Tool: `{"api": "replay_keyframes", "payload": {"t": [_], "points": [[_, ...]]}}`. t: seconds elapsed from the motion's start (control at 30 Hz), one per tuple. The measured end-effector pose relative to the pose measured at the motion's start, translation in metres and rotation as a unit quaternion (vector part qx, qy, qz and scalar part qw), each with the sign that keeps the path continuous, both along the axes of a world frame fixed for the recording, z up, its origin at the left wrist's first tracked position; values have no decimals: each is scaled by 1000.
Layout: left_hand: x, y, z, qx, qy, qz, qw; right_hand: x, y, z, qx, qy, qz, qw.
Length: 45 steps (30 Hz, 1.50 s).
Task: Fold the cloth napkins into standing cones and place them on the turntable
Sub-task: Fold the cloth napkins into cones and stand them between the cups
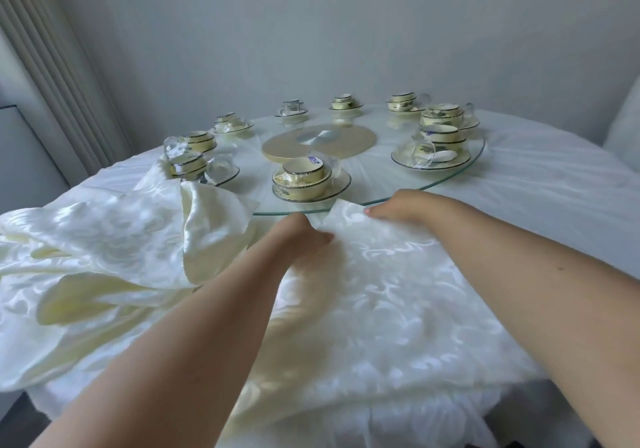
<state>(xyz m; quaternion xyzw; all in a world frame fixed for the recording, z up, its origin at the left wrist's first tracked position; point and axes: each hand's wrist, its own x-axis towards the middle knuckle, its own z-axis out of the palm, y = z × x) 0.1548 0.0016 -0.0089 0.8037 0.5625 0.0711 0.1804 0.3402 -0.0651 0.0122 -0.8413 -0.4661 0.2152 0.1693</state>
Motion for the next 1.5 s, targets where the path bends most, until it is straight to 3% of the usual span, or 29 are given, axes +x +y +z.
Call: {"api": "replay_keyframes", "payload": {"t": [0.1, 0.2, 0.3, 0.47, 0.7, 0.93, 1.03, 1.1, 1.2, 1.3, 1.37, 1.5], "points": [[8, 11, 1, -63, -101, 17, 993, 0, 9, 2, 34, 102, 37, 993], [13, 18, 0, -71, -241, 16, 968, 7, 16, -2, 195, 236, 53, 951], [19, 21, -4, -29, -280, 21, 959, 11, 16, 0, 300, 219, 46, 927], [24, 20, -11, -12, -274, 24, 961, 12, 12, -11, 236, 162, 89, 954], [22, 18, -7, -37, -267, 19, 963, 17, 21, -16, 235, 107, 80, 963], [22, 12, -6, -7, -224, 24, 974, 17, 19, -13, 197, 66, 80, 975], [22, 0, 0, 166, -99, 1, 981, 10, -4, -3, 141, -23, 83, 986], [18, -24, 9, 237, -89, -84, 964, -5, -35, 7, 137, -90, 83, 983], [-1, -67, 7, 186, -21, -230, 955, -45, -99, 8, 172, -103, 115, 973], [-28, -107, -11, 100, 100, -312, 940, -79, -143, -17, 126, -74, 171, 974], [-39, -123, -27, 108, 134, -296, 940, -83, -152, -40, 54, -114, 196, 972], [-54, -125, -40, 132, 115, -233, 957, -55, -162, -59, -14, -192, 178, 965]]}}
